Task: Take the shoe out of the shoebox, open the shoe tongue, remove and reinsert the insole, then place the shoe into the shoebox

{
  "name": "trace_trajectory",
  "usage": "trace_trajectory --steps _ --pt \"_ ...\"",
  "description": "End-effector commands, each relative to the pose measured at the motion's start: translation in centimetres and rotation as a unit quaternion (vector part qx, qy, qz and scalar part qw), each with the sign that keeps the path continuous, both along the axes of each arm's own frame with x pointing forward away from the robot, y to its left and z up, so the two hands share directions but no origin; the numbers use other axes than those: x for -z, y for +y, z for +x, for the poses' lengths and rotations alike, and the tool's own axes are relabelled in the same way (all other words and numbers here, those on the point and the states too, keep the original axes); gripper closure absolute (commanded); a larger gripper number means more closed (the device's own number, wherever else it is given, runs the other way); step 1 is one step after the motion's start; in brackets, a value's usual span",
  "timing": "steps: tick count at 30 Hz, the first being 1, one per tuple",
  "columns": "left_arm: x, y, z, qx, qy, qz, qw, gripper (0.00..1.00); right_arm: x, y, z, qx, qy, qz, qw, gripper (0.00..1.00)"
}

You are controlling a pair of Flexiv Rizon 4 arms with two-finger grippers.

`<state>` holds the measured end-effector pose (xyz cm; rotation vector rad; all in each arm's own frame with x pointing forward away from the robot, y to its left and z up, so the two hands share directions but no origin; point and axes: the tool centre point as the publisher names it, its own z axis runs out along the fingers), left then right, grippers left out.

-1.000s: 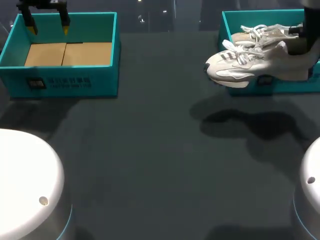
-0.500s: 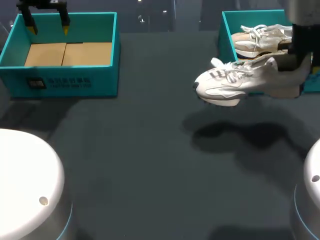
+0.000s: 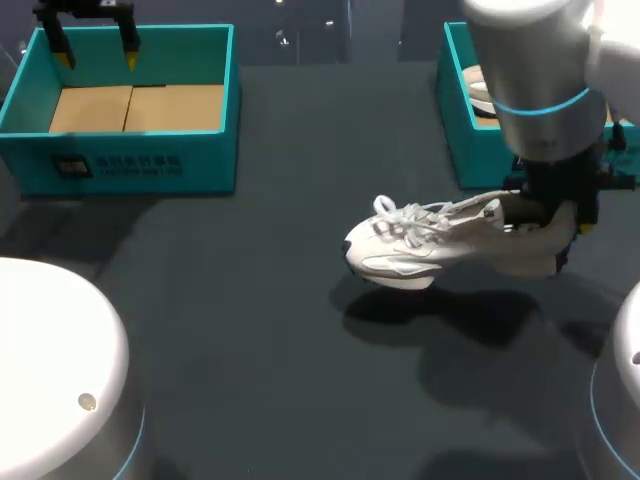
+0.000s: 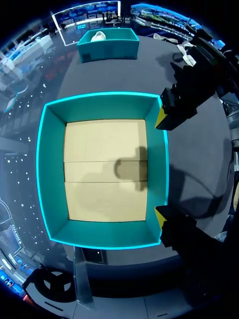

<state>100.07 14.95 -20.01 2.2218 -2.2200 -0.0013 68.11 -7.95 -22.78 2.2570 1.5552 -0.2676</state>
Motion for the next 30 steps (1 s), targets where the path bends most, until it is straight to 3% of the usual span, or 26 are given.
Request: trace_trajectory --steps 1,18,30 --pt "0.0 0.0 0.0 0.0 0.0 0.0 1.0 0.0 2.5 1.8 -0.5 0.011 -0.004 -0.003 1.0 1.0" --pt "0.0 0.0 0.0 0.0 0.0 0.0 1.0 0.0 7.0 7.6 -1.4 0.04 0.011 -0.031 0.999 1.0" --pt "0.0 0.0 0.0 0.0 0.0 0.0 1.0 0.0 9.4 10.5 -1.6 0.017 0.003 -0.022 1.0 1.0"
